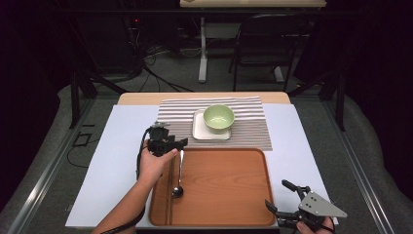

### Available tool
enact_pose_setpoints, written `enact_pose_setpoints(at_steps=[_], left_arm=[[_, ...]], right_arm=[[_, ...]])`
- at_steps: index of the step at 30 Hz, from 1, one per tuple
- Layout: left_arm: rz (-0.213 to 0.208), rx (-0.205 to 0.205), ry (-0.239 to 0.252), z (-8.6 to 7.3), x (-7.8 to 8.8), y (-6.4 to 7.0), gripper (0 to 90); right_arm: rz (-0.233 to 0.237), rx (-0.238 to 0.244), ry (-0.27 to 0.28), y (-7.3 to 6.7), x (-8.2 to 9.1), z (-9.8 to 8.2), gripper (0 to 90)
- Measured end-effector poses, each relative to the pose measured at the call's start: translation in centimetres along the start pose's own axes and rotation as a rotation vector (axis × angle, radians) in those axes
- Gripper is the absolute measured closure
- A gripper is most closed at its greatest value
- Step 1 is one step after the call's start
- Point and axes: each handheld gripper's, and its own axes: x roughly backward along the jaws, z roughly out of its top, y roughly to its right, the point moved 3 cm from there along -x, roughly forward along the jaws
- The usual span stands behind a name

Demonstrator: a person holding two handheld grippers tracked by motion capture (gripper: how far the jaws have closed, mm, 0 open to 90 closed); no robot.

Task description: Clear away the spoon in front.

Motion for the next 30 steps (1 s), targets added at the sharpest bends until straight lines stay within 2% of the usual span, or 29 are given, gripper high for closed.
enact_pose_setpoints(at_steps=[8, 21, 30], left_arm=[[-0.008, 0.017, 0.003, 1.0, 0.2, 0.1, 39.2], [-0.030, 0.080, 0.019, 3.0, -0.2, 0.6, 39.3], [-0.021, 0.078, 0.019, 4.4, -1.4, 1.2, 40.1]], right_arm=[[-0.001, 0.000, -0.001, 0.0, 0.0, 0.0, 15.4], [-0.002, -0.001, -0.001, 0.0, 0.0, 0.0, 15.4], [-0.002, 0.001, 0.001, 0.0, 0.0, 0.0, 15.4]])
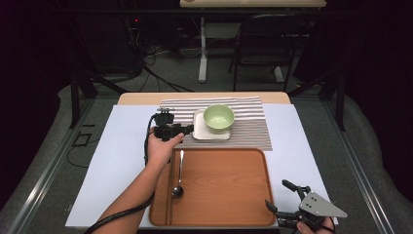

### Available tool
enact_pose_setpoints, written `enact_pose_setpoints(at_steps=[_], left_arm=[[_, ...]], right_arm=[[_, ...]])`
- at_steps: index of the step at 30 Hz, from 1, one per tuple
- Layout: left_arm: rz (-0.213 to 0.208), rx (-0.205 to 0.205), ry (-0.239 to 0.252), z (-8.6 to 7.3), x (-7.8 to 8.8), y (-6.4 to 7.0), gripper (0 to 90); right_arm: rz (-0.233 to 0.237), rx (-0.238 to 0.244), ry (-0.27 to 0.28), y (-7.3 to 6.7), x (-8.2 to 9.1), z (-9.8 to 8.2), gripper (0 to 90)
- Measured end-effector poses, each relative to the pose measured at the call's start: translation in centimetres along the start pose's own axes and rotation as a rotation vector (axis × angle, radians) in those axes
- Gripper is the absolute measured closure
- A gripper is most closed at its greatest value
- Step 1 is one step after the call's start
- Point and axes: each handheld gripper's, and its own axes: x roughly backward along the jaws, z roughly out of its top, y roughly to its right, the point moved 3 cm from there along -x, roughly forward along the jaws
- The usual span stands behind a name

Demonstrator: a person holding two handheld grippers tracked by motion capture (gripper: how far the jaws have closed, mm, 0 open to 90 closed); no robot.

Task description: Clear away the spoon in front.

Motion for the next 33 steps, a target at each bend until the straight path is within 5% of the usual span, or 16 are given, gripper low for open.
enact_pose_setpoints(at_steps=[33], left_arm=[[0.048, 0.052, -0.010, 3.5, -5.2, 1.9, 42.5]], right_arm=[[0.001, 0.002, 0.004, 0.0, 0.0, 0.0, 15.4]])
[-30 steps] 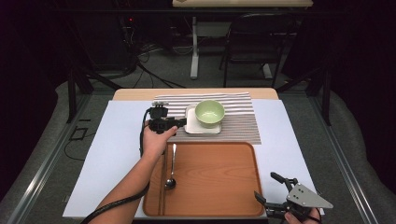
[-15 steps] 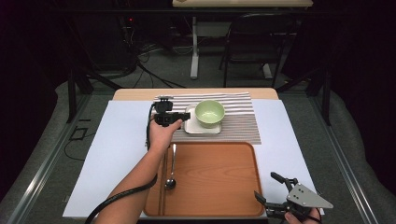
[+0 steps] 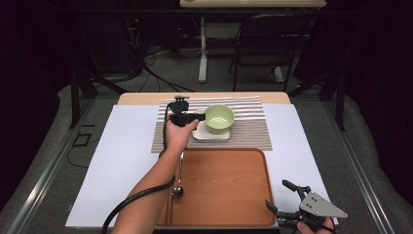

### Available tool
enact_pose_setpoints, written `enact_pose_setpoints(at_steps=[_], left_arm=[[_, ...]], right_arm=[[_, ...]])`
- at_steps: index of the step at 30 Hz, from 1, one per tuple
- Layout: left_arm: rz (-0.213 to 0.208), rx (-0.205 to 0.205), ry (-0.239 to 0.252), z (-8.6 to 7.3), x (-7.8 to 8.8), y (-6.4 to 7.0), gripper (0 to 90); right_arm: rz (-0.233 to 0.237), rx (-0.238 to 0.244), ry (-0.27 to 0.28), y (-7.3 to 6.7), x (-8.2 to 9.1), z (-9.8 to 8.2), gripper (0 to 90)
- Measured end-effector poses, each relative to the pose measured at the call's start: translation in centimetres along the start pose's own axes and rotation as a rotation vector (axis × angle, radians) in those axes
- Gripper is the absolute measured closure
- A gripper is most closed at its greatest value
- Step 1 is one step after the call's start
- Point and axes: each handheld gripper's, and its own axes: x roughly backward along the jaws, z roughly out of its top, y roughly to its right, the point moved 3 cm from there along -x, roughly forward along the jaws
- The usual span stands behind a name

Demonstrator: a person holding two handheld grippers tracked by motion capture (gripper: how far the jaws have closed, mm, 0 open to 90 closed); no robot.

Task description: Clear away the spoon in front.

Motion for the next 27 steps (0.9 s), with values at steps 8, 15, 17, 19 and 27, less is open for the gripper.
enact_pose_setpoints(at_steps=[8, 15, 17, 19, 27], left_arm=[[0.011, 0.009, -0.006, 0.0, -1.7, 0.7, 42.4], [0.012, 0.012, -0.011, -0.1, -2.7, 0.9, 42.5], [0.017, 0.009, -0.010, -0.1, -2.9, 0.9, 42.5], [0.015, 0.012, -0.008, -0.1, -3.1, 1.0, 42.5], [0.023, 0.004, -0.016, -0.2, -3.8, 1.0, 42.5]], right_arm=[[0.002, -0.001, 0.000, 0.0, 0.0, 0.0, 15.4], [0.002, -0.004, 0.001, 0.0, 0.0, 0.0, 15.4], [0.002, -0.004, 0.001, 0.0, 0.0, 0.0, 15.4], [0.003, -0.004, 0.001, 0.1, 0.0, 0.0, 15.4], [0.003, -0.006, 0.001, 0.0, 0.0, 0.0, 15.4]])
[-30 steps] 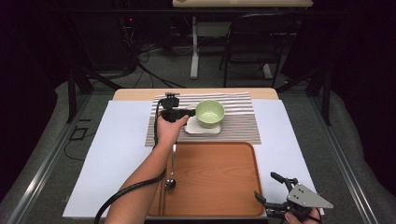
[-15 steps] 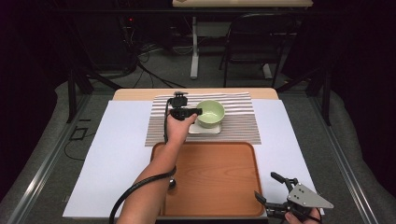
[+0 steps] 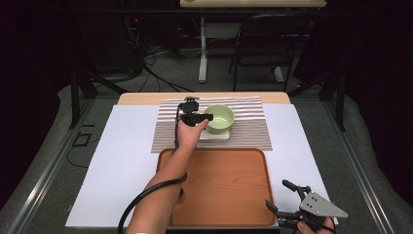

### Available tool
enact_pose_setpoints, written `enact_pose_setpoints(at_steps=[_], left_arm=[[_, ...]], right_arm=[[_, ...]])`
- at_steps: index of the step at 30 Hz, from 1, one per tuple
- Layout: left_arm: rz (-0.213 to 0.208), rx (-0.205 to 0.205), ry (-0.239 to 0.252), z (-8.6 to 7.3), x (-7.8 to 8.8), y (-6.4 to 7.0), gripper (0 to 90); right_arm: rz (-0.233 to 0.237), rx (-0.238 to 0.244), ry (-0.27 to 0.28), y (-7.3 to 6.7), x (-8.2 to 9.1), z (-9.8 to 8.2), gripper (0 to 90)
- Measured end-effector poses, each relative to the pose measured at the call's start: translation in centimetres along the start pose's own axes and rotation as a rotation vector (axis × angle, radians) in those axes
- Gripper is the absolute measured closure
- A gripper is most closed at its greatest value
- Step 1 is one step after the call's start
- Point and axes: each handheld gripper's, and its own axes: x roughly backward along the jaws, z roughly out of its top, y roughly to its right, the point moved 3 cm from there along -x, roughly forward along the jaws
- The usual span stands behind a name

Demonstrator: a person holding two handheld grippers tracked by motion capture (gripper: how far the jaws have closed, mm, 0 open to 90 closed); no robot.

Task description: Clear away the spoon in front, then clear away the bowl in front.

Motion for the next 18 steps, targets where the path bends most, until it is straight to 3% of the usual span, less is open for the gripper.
enact_pose_setpoints(at_steps=[18], left_arm=[[0.025, 0.036, -0.025, -0.5, -2.3, -0.7, 42.2]], right_arm=[[0.000, -0.002, 0.002, 0.0, 0.0, 0.0, 15.4]])
